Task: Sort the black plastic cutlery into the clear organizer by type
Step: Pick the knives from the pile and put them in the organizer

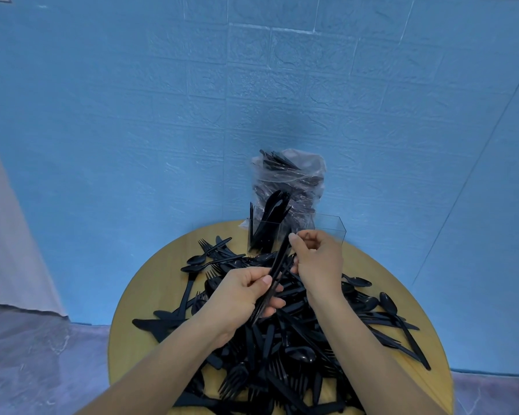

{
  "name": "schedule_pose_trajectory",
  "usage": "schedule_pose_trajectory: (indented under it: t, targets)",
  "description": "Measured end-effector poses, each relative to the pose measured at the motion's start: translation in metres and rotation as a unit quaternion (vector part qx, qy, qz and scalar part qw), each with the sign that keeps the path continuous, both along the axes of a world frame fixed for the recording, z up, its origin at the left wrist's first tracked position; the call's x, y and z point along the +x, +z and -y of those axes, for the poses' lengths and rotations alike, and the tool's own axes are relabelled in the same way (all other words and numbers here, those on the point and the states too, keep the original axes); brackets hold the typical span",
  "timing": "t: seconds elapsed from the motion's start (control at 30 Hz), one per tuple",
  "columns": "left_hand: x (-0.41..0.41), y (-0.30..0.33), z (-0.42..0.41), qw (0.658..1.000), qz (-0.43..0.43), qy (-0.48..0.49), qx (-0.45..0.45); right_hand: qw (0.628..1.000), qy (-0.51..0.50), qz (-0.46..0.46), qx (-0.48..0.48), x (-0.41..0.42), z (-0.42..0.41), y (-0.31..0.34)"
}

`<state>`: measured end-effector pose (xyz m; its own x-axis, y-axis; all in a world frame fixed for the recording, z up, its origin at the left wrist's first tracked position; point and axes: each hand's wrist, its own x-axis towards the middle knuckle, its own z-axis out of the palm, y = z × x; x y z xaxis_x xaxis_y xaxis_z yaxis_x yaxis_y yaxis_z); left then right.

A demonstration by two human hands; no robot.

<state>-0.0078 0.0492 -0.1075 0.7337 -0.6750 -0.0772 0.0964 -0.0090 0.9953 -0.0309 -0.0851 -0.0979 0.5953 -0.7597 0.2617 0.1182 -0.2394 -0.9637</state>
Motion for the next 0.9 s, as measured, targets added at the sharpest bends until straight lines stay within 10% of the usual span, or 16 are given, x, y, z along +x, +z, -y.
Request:
schedule_pose_trajectory:
  t: [0.6,0.9]
  targets:
    - [0.046,-0.031,-0.027,0.993,0.069,0.09,0.04,0.984,0.16,-0.079,-0.027,0.056,-0.025,-0.017]
    - [0.111,-0.057,-0.065,0.953,0.136,0.266,0.043,0.9,0.149,-0.276,-0.303,0.128,-0.005,-0.029]
